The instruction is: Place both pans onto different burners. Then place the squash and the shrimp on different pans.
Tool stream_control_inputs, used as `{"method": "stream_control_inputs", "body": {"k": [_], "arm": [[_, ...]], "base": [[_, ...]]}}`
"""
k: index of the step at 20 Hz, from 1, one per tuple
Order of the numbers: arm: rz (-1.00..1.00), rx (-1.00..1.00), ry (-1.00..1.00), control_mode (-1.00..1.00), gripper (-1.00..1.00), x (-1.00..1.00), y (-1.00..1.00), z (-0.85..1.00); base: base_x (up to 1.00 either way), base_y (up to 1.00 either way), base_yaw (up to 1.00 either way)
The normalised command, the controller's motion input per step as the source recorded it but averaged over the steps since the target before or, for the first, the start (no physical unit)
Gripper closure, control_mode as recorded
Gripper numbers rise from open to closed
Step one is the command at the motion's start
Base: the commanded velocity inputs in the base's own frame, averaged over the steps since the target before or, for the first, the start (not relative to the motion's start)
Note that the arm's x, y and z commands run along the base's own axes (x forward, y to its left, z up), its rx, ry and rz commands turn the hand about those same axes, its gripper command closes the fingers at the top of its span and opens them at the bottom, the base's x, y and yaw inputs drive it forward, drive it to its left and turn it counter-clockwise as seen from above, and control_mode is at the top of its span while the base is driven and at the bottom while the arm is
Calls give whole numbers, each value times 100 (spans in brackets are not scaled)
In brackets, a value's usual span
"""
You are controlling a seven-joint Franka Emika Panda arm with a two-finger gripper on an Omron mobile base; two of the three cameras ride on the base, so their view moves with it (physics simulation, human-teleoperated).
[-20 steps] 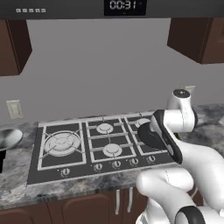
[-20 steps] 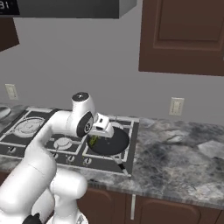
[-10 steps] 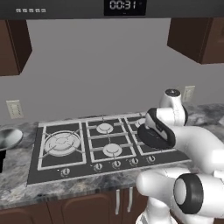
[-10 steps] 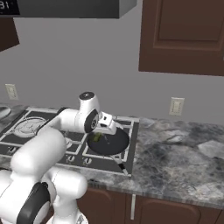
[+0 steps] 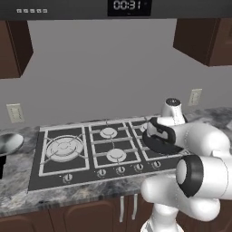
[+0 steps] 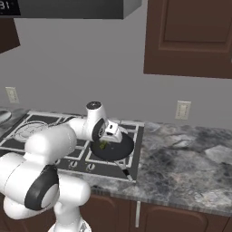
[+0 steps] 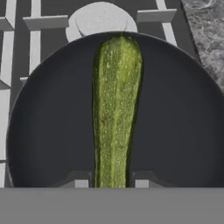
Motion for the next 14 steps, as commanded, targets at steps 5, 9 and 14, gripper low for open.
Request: {"method": "stream_control_inputs", "body": {"k": [5, 9, 14], "arm": [[0, 0, 0, -100, 100, 0, -3, -26], [0, 0, 0, -100, 100, 0, 0, -32], [0, 0, 0, -100, -100, 6, 0, -11]], "base": [[0, 0, 0], [0, 0, 0], [0, 0, 0]]}}
